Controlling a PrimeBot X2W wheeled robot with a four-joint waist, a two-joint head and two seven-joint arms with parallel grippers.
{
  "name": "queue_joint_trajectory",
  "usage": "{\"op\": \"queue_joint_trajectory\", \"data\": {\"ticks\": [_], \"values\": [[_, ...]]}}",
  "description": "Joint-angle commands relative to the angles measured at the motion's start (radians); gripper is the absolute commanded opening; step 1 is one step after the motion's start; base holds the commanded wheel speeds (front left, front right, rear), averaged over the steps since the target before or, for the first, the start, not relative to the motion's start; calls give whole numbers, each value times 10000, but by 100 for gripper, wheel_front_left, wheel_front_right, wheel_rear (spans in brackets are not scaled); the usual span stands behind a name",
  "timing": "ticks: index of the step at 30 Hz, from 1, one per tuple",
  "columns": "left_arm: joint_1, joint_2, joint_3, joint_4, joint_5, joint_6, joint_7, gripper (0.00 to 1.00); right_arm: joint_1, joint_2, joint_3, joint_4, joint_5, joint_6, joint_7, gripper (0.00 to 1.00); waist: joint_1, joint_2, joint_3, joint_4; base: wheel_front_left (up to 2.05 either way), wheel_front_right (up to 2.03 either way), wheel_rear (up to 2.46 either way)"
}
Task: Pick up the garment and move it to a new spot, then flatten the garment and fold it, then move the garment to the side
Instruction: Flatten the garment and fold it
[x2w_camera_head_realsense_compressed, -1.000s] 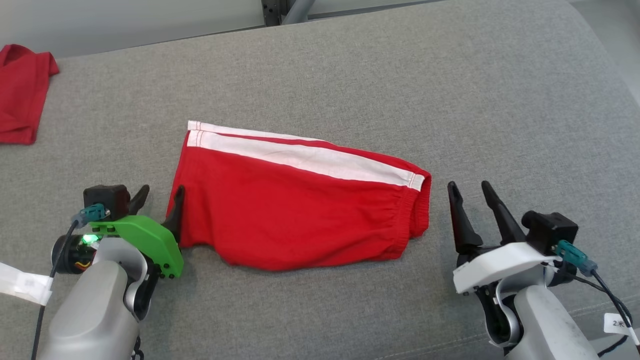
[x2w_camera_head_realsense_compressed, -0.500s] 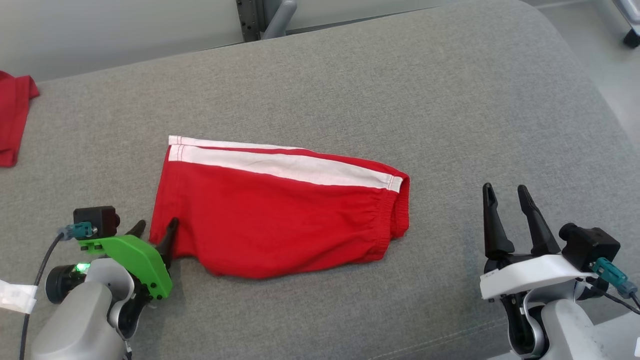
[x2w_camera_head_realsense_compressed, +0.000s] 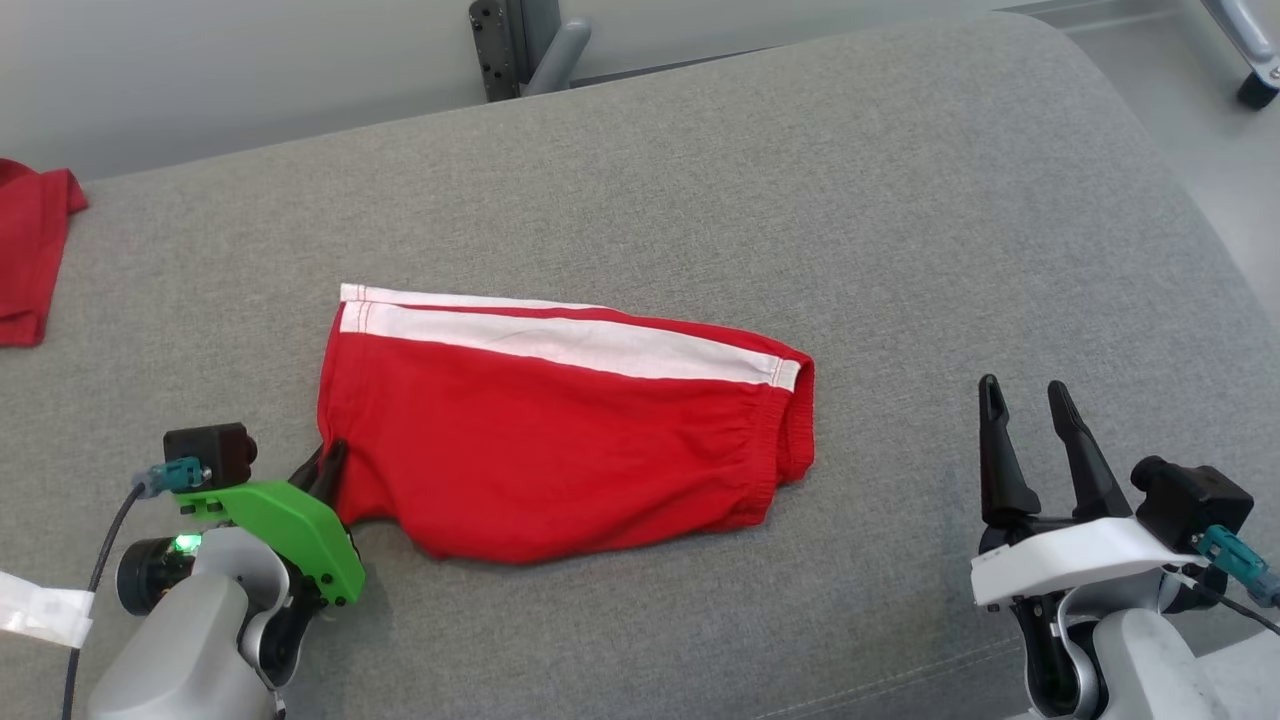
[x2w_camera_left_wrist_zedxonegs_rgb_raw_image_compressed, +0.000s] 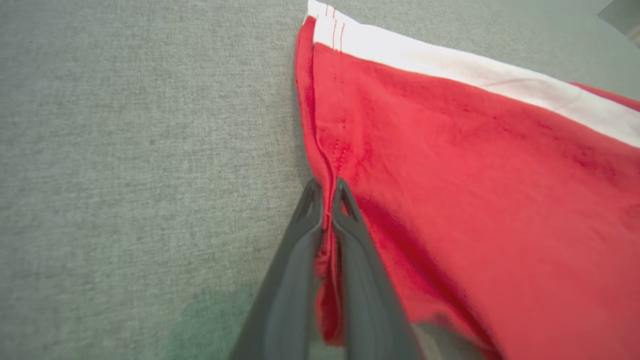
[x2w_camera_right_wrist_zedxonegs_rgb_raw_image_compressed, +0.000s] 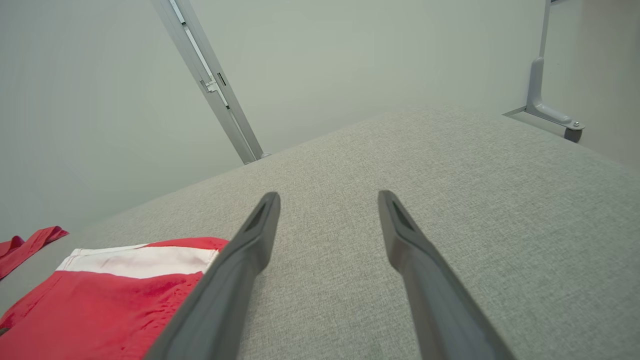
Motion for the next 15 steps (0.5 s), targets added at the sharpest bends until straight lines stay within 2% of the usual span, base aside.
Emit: {"op": "queue_joint_trajectory", "data": {"ticks": [1, 10, 15], "values": [[202, 27, -11, -54, -171, -18, -144, 0, 145, -24, -47, 30, 51, -10, -32, 100, 0, 0, -158, 142, 0, 0, 0], [1229, -27, 20, -921, -686, 8, -935, 0, 544, -21, -348, 252, -184, -10, -32, 100, 0, 0, -792, 803, 0, 0, 0], [2042, -176, 180, -1411, -957, 378, -1069, 0, 737, -24, -309, 488, -312, -10, -32, 100, 0, 0, -1122, 1125, 0, 0, 0]]}}
